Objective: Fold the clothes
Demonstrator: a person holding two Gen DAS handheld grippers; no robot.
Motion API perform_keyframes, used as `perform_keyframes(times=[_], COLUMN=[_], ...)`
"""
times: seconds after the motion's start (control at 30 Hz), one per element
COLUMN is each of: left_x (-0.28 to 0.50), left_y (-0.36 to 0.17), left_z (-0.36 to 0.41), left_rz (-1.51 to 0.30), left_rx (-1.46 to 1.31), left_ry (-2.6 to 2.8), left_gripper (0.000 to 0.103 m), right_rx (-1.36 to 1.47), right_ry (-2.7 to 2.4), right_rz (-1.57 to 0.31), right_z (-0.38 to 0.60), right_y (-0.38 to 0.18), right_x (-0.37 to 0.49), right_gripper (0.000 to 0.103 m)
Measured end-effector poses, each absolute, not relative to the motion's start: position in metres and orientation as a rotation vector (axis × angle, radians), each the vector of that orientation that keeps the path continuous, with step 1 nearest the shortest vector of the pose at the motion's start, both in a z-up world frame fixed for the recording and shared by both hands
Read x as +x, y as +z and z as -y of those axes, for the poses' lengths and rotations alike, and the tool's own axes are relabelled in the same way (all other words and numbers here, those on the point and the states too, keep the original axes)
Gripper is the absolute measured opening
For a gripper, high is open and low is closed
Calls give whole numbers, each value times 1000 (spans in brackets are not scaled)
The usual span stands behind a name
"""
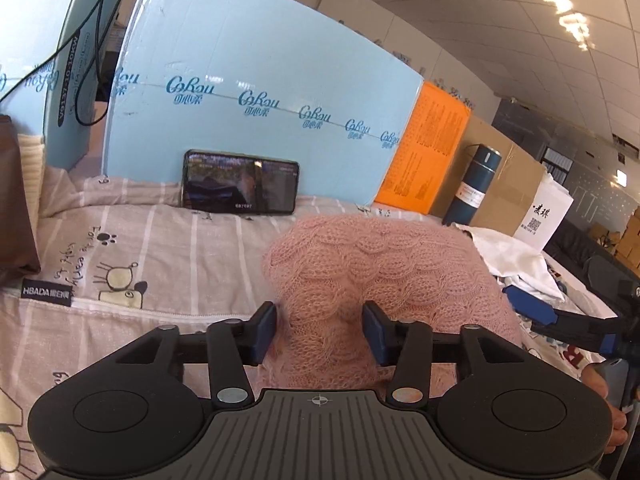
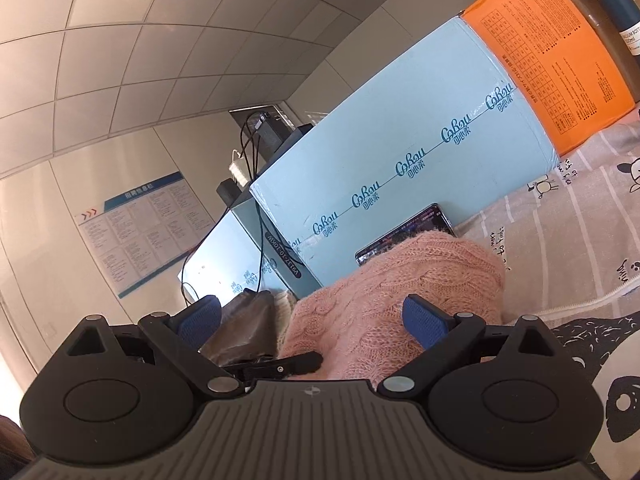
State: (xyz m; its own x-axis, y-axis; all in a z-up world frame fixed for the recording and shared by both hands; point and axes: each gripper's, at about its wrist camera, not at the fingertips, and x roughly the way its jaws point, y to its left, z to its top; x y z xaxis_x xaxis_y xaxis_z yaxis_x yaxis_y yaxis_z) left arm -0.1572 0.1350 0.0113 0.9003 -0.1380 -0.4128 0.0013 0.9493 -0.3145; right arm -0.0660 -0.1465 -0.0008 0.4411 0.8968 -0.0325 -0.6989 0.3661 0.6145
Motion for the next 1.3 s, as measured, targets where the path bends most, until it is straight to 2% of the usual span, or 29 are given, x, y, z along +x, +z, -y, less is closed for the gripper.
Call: perform_keyframes(times=[0.03,0.07,0.17,0.3,0.4,0.53,0.63,0.73,0.9,1.2,1.3], left_x=[-160,-162,-152,-133,-126,-125,-126,-132,-141,-141,-134], left_y=[17,23,26,7,-7,-16,-18,-15,-14,-25,-29], left_z=[-135,-136,-137,-142,-146,-150,-150,-161,-177,-188,-170], left_rz=[-408,-371,-374,-465,-506,-523,-525,-477,-455,-525,-593], left_rx=[-303,-291,-208,-208,-228,-259,-270,-411,-648,-746,-673], left_ry=[-62,-50,18,29,27,17,14,-43,-77,-76,-148], left_gripper=[84,93,93,93,94,101,102,101,101,101,102], right_rx=[570,570,578,553,477,399,364,384,549,591,567], right_ry=[1064,1067,1101,1208,1151,1028,1022,1026,1026,700,707], right_rz=[-399,-399,-388,-350,-422,-576,-580,-570,-413,-640,-684], right_z=[145,145,145,142,130,112,107,110,138,141,137], right_y=[-1,-1,-1,2,-1,-13,-16,-17,-10,-30,-33], right_x=[-66,-66,-67,-75,-72,-56,-58,-57,-60,-25,-22], right_gripper=[98,98,98,98,98,98,98,98,99,101,101])
